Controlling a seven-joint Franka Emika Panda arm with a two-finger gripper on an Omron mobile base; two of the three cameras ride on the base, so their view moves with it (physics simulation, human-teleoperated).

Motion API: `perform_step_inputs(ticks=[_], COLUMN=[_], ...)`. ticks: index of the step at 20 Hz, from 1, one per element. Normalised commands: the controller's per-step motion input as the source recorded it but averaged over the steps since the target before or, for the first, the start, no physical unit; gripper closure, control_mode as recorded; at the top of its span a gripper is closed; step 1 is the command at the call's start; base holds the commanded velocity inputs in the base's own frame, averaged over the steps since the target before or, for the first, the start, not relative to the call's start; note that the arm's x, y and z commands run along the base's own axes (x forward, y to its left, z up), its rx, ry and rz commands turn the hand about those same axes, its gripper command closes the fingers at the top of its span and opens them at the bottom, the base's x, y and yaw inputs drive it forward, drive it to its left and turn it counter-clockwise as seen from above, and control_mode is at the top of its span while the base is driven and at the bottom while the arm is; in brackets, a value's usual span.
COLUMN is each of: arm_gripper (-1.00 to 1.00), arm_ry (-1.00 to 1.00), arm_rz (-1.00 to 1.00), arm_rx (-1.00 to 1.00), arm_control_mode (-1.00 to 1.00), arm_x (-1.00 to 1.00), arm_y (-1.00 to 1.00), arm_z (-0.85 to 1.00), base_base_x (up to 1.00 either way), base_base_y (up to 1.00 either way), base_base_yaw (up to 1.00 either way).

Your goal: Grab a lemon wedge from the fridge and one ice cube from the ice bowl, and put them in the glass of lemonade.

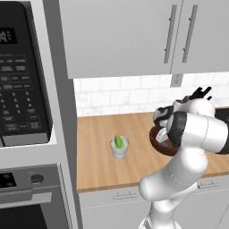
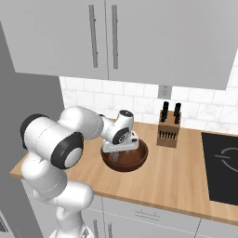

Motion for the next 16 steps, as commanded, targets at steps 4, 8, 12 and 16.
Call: perform_step_inputs(ticks=[4,8,12,16], arm_gripper=[-1.0,-1.0,-1.0,-1.0], arm_ry=[-0.03,-0.06,-0.02,0.0], arm_rz=[0.0,0.0,0.0,0.0], arm_rx=[0.0,0.0,0.0,0.01], arm_control_mode=[-1.0,-1.0,-1.0,-1.0], arm_x=[0.0,0.0,0.0,0.08], arm_y=[0.0,0.0,0.0,-0.03], arm_z=[-0.05,-0.3,-0.43,-0.3], base_base_x=[0.0,0.0,0.0,0.0], base_base_y=[0.0,0.0,0.0,0.0], base_base_yaw=[0.0,0.0,0.0,0.0])
